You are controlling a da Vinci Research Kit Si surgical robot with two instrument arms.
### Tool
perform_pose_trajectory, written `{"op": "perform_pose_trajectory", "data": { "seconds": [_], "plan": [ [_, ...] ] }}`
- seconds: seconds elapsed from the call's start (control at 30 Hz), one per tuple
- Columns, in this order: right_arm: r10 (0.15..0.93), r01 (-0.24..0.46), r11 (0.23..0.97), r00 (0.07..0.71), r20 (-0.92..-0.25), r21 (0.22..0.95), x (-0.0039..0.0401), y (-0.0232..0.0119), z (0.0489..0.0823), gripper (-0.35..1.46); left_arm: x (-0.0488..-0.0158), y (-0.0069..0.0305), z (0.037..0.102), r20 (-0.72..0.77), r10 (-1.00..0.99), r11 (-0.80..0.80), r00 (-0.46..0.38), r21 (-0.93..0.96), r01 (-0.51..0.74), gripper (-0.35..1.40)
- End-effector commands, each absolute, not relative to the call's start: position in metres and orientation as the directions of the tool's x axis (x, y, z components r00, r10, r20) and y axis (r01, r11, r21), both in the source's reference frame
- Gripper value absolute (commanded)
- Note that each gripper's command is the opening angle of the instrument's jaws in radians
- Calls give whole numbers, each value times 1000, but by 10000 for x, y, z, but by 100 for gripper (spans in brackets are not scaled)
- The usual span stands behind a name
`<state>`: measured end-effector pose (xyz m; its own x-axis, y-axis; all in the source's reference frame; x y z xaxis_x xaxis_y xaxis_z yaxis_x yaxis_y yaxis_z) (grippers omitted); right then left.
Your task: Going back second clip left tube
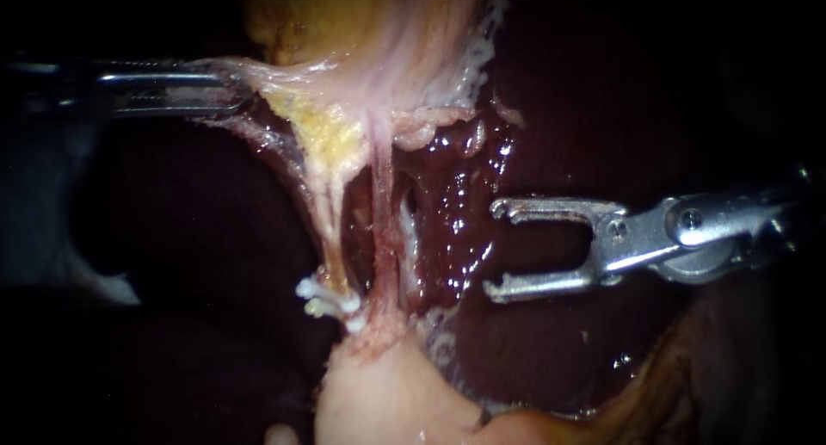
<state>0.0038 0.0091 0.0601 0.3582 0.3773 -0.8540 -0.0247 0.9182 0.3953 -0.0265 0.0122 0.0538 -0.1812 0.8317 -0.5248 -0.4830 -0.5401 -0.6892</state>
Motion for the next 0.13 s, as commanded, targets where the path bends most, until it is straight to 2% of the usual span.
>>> {"op": "perform_pose_trajectory", "data": {
  "seconds": [0.03,0.13],
  "plan": [
    [377,-25,918,358,-854,395,39,90,601,50,-265,122,538,-525,832,-540,-181,-689,-483,-35],
    [377,-25,918,358,-854,395,39,90,601,50,-265,122,538,-525,832,-540,-181,-689,-483,-35]
  ]
}}
